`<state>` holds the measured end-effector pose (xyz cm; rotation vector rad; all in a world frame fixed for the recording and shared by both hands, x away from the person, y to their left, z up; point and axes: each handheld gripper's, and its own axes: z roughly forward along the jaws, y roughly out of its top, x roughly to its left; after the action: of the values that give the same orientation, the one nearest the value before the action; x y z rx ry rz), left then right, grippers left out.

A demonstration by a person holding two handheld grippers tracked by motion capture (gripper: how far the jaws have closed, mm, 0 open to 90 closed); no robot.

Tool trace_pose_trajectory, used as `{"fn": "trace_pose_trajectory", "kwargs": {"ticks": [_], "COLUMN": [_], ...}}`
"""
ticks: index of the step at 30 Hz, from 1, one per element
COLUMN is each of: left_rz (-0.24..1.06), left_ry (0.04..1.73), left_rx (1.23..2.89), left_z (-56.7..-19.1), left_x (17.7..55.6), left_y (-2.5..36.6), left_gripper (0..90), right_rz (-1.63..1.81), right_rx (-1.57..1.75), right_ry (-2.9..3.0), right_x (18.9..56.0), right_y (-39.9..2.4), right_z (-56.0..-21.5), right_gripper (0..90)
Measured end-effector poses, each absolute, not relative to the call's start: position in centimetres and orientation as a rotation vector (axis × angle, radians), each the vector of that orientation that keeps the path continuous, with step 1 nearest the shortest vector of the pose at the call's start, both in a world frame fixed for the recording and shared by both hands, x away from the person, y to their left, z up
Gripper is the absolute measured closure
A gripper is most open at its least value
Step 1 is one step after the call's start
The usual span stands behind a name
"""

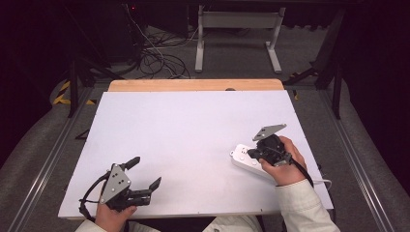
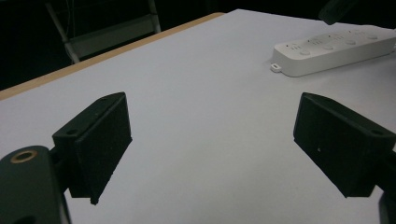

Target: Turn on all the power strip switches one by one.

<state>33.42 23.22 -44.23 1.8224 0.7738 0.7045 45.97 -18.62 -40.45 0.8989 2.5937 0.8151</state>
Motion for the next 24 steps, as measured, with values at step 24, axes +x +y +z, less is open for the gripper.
{"fn": "trace_pose_trajectory", "kwargs": {"ticks": [24], "left_rz": [0.7], "left_ry": [0.776], "left_rx": [1.817], "left_z": [-44.2], "left_x": [33.4], "left_y": [23.2], "left_gripper": [11.6], "right_rz": [0.748], "right_rx": [0.937], "right_ry": [2.626], "right_x": [46.1], "right_y": [-19.7], "right_z": [-43.4], "right_gripper": [90.0]}}
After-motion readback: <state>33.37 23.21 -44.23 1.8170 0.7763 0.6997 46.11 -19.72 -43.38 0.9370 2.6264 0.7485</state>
